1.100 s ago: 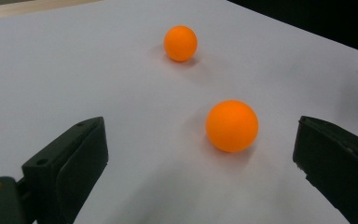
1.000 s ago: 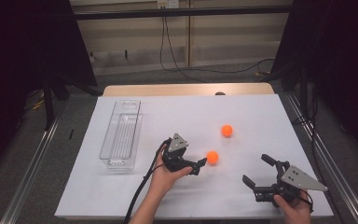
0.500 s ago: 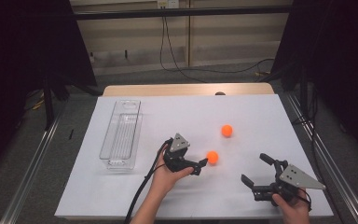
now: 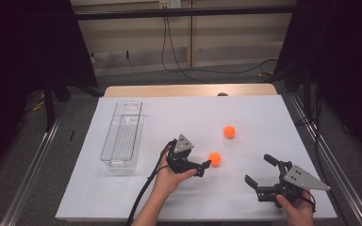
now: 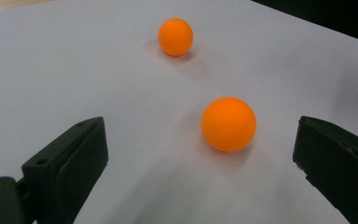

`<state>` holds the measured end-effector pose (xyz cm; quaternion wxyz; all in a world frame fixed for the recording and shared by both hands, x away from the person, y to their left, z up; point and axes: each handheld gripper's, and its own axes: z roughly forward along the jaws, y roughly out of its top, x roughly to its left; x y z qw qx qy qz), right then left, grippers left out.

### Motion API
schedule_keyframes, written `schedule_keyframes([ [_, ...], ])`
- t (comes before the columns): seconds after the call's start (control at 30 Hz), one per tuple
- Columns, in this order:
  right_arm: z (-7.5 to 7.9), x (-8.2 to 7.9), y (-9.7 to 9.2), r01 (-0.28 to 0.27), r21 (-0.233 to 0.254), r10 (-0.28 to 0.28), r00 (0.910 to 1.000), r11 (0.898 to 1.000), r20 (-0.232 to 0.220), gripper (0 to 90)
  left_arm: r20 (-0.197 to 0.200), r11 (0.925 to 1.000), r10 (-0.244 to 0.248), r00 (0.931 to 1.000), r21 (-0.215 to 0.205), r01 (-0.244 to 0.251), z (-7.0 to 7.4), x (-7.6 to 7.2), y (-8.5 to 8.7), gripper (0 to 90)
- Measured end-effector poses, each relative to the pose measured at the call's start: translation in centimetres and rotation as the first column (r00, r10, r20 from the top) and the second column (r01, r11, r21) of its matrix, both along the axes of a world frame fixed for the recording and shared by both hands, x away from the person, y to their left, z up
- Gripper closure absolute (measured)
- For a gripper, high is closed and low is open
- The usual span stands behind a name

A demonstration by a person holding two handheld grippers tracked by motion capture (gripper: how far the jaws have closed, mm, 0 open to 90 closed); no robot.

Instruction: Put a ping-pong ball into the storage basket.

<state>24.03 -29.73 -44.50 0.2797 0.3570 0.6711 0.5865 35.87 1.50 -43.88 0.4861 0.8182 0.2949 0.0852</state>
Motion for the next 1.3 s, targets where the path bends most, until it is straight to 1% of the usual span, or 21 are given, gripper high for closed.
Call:
schedule_keyframes([
  [0.2,0.0,0.0,0.2,-0.007,-0.006,0.007,1.0000,1.000,0.002,0.8,0.004,0.9999,-0.011,0.9999,0.010,0.011,0.1,0.0,-0.4,3.2],
  [0.33,0.0,0.0,0.1,-0.007,-0.006,0.007,1.0000,1.000,0.001,0.8,-0.004,0.9999,-0.008,1.0000,0.008,0.008,0.0,0.1,-0.6,3.2],
  [0.63,0.0,-0.1,0.1,-0.008,-0.003,0.008,1.0000,1.000,0.001,0.8,-0.012,0.9995,-0.017,0.9998,0.026,0.017,-0.3,0.2,-1.4,3.2],
  [0.97,0.1,-0.1,0.1,-0.009,-0.002,0.009,1.0000,1.000,0.003,0.8,-0.017,0.9990,-0.024,0.9996,0.037,0.025,-0.1,0.4,-2.0,3.2],
  [1.17,0.0,0.0,0.1,-0.007,0.001,0.007,1.0000,1.000,0.001,0.8,-0.018,0.9987,-0.016,0.9997,0.048,0.017,-0.2,0.6,-2.2,2.9],
  [1.3,0.0,0.0,0.1,-0.008,0.000,0.008,1.0000,1.000,0.000,0.8,-0.021,0.9990,-0.006,0.9998,0.044,0.007,-0.2,0.7,-2.2,2.5],
])
